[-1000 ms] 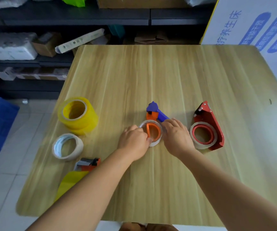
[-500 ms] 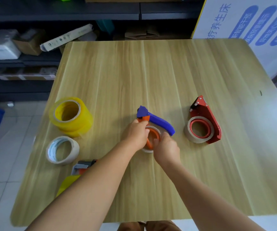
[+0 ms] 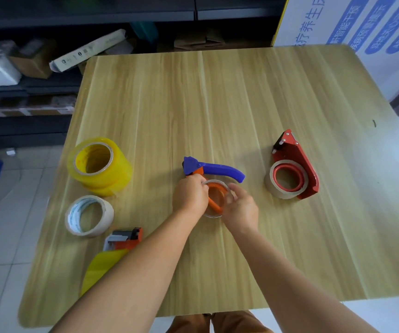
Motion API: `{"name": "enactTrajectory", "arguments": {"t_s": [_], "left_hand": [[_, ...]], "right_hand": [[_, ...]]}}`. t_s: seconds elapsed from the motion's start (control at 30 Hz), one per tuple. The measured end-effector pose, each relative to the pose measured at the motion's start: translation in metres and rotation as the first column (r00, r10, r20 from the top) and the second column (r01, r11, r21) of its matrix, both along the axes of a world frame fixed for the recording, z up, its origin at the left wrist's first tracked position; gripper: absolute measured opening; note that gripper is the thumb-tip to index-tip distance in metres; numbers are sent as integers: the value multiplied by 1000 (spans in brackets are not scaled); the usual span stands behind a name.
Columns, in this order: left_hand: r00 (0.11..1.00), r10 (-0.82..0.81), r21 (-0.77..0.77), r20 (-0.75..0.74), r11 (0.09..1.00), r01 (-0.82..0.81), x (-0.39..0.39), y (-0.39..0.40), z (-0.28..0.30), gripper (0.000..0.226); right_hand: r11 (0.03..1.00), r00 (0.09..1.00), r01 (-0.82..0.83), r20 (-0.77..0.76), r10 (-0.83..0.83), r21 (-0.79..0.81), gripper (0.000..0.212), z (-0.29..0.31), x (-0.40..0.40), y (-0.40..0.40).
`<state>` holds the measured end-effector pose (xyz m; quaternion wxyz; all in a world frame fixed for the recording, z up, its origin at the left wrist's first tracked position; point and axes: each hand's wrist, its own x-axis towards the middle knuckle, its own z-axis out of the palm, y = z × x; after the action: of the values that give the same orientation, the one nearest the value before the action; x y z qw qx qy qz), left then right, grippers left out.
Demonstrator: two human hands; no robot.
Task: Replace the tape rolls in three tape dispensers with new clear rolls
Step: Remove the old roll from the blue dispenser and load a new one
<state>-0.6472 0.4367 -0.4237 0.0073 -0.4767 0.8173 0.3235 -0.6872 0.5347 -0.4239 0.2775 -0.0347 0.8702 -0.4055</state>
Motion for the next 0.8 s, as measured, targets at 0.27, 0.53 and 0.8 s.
{"name": "enactTrajectory", "arguments": {"t_s": [0.27, 0.53, 0.8], "left_hand": [[998, 51, -84, -37, 995, -54, -2, 1, 11, 9], [983, -26, -81, -182, 997, 11, 9, -4, 24, 18], [960, -12, -164, -281, 986, -35, 26, -20, 44, 28]], "right_hand": [[998, 999, 37, 30, -35, -53, 21, -1, -7, -6], [984, 990, -48, -142, 24, -173, 11, 15, -4, -8], [969, 978, -123, -195, 80, -216, 25, 33, 2, -24]]}}
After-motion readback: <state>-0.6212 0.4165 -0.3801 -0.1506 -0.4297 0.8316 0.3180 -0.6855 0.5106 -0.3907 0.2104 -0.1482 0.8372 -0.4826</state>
